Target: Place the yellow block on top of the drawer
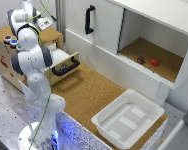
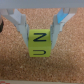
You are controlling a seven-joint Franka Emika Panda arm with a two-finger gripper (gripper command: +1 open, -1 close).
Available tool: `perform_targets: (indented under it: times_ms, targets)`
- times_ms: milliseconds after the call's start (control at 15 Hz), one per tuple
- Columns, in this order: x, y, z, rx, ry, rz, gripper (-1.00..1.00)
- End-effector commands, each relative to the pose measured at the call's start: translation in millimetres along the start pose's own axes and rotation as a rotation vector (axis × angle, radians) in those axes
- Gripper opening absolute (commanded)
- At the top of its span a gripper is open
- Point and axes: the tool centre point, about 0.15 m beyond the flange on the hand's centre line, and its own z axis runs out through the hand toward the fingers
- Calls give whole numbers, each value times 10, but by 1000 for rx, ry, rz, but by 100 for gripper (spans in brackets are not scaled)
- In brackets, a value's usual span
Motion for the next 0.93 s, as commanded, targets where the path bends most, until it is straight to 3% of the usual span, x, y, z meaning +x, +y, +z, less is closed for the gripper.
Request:
perform_targets:
  times_ms: [0, 67, 467, 600, 867]
  targets:
    - [194, 126, 130, 96, -236, 68, 100]
    - [162, 131, 139, 118, -235, 76, 100]
    - [28, 222, -104, 115, -165, 142, 100]
    - [2, 360, -297, 166, -132, 241, 100]
    - [2, 360, -297, 166, -132, 241, 100]
